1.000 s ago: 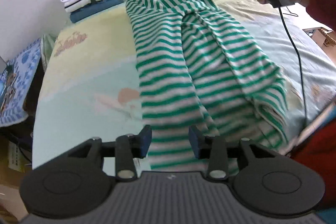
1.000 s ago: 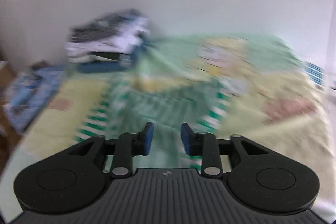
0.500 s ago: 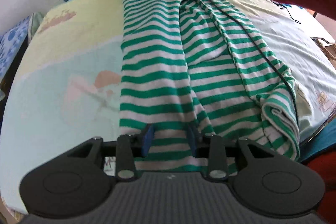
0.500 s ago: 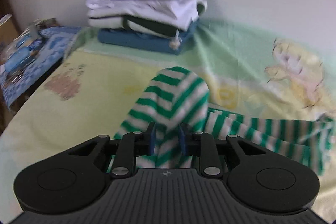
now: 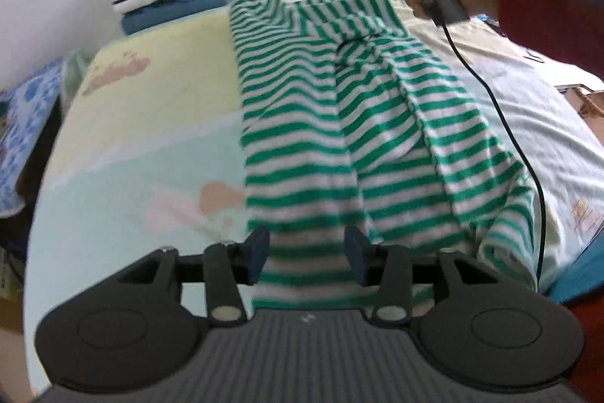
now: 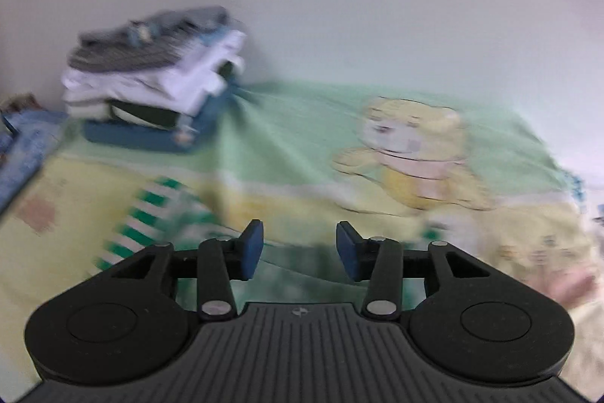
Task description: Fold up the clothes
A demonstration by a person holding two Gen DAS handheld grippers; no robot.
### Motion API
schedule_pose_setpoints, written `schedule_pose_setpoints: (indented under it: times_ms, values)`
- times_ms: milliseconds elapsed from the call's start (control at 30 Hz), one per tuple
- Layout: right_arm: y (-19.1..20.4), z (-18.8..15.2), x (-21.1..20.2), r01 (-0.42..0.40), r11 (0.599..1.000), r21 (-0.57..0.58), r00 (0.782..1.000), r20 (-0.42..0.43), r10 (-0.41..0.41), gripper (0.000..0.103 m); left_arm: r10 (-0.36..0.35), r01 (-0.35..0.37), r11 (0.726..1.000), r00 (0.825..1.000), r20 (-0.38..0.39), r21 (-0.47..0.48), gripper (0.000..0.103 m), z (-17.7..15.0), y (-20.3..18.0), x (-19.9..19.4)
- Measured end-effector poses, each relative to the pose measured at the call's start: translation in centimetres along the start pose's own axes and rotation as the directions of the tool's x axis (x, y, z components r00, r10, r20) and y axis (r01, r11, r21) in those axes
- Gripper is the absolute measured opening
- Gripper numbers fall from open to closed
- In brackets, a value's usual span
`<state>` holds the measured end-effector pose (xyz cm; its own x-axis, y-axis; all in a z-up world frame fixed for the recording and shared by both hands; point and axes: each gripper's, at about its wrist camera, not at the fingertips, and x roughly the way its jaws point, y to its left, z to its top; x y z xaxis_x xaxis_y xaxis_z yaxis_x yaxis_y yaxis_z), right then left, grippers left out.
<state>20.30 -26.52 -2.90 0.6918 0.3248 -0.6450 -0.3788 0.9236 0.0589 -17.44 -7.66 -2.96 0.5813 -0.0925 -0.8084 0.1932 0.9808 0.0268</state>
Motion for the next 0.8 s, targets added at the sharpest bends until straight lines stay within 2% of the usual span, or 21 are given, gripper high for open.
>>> schedule_pose_setpoints:
  times_ms: [100, 200, 267, 300, 367, 500, 600, 667, 733, 767, 800]
  values:
    - [-1.5, -1.1, 0.3, -0.043, 0.999, 0.029, 0.999, -0.023, 0.043, 0.046, -0.005, 0.007, 0.999, 1.0, -0.028, 0.05, 0.047, 0.8, -0.7, 1.7]
    - [-1.3, -2.1, 0.8, -0.102, 0.994, 0.048, 0.994, -0.036, 0.104, 0.046, -0.025, 0.03, 0.998, 0.997, -0.074, 0.058, 0.047, 0.9, -1.1, 3.2]
    - [-0.5, -2.6, 1.0, -0.085, 0.996, 0.005, 0.996, -0.041, 0.085, 0.027, -0.02, 0.026, 0.997, 0.996, -0.085, 0.068, 0.05, 0.8, -1.3, 3.5]
    - [-0.1, -2.7, 1.0, -0.078, 0.997, -0.02, 0.996, -0.034, 0.077, 0.006, -0.017, 0.024, 0.997, 0.996, -0.088, 0.071, 0.052, 0.7, -1.5, 3.6]
    - [-0.1, -2.5, 0.4, -0.075, 0.996, -0.039, 0.997, -0.006, 0.074, 0.003, -0.017, 0.023, 0.998, 0.996, -0.091, 0.061, 0.057, 0.6, -1.4, 3.6]
    - [-2.3, -1.6, -1.1, -0.015, 1.0, 0.01, 0.997, 0.07, 0.014, 0.003, -0.013, 0.017, 0.999, 0.996, -0.088, 0.046, 0.058, 0.5, -1.3, 3.6]
    - [-3.7, -0.9, -0.5, -0.042, 0.998, 0.047, 0.999, 0.034, 0.04, 0.003, -0.004, 0.008, 0.999, 0.996, -0.088, 0.045, 0.062, 0.4, -1.5, 3.7]
    - [-3.9, -1.2, -0.4, -0.089, 0.995, 0.054, 0.996, -0.003, 0.089, 0.009, -0.001, 0.006, 0.999, 0.996, -0.088, 0.052, 0.067, 0.4, -1.7, 3.9]
    - [-3.9, -1.9, -0.8, -0.084, 0.995, 0.058, 0.996, 0.007, 0.084, 0.048, 0.005, 0.0, 0.998, 0.996, -0.084, 0.064, 0.068, 0.4, -2.1, 3.9]
    - [-3.9, -2.2, -0.8, -0.082, 0.995, 0.065, 0.997, 0.01, 0.081, 0.054, 0.01, -0.004, 0.997, 0.997, -0.081, 0.071, 0.068, 0.4, -2.3, 3.9]
    - [-3.9, -2.6, -0.9, -0.08, 0.994, 0.072, 0.997, 0.012, 0.079, 0.055, 0.014, -0.007, 0.997, 0.997, -0.079, 0.077, 0.068, 0.4, -2.4, 3.9]
